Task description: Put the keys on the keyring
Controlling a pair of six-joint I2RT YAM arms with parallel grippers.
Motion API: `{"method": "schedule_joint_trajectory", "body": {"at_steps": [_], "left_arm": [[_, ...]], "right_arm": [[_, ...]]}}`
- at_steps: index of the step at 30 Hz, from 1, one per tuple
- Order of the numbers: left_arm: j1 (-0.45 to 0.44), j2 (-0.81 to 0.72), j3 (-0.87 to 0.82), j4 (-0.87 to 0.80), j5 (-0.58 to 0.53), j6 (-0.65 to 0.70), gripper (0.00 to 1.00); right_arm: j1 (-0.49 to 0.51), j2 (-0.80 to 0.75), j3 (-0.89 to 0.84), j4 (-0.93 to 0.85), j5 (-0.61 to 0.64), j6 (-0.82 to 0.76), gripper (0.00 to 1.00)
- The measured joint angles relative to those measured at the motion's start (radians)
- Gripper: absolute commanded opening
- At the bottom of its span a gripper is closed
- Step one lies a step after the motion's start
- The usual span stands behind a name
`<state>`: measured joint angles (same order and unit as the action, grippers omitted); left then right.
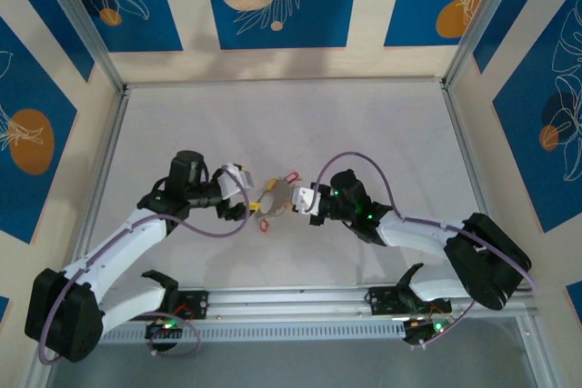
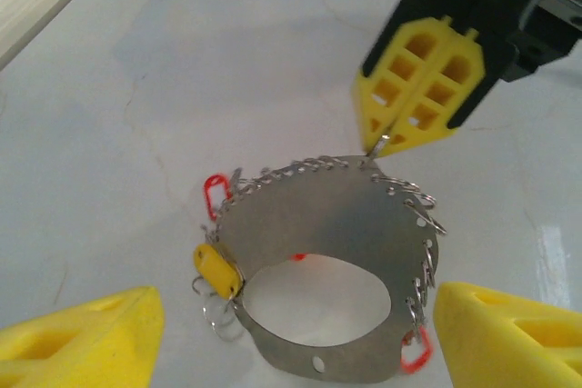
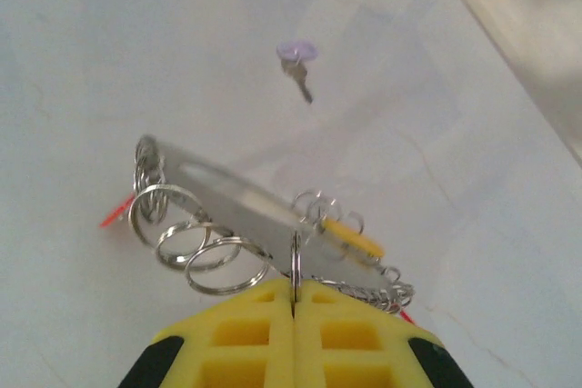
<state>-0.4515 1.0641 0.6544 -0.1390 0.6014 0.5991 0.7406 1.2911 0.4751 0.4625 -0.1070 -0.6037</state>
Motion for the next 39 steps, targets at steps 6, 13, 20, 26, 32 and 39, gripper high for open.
{"method": "schedule_joint_trajectory", "body": {"at_steps": [6, 13, 20, 26, 32, 39], "left_arm": [[-0.103, 0.072, 0.054, 0.007, -0.025, 0.04, 0.67], [-0.165, 0.139, 0.079, 0.05, -0.056, 0.064, 0.44], [-0.194, 0.181, 0.116, 0.058, -0.059, 0.066, 0.41], [-0.216, 0.211, 0.136, 0.072, -0.04, 0.066, 0.34], [-0.226, 0.246, 0.158, 0.074, -0.029, 0.063, 0.21], [-0.228, 0.261, 0.187, 0.06, -0.018, 0.072, 0.0]], "right_arm": [[-0.031, -0.047, 0.0, -0.009, -0.106, 0.032, 0.0], [-0.05, -0.067, 0.012, -0.053, -0.187, 0.036, 0.0], [-0.072, -0.072, 0.025, -0.071, -0.226, 0.051, 0.0], [-0.077, -0.072, 0.03, -0.074, -0.241, 0.061, 0.0], [-0.085, -0.072, 0.03, -0.068, -0.241, 0.077, 0.0], [-0.099, -0.086, 0.019, -0.044, -0.234, 0.109, 0.11]]}}
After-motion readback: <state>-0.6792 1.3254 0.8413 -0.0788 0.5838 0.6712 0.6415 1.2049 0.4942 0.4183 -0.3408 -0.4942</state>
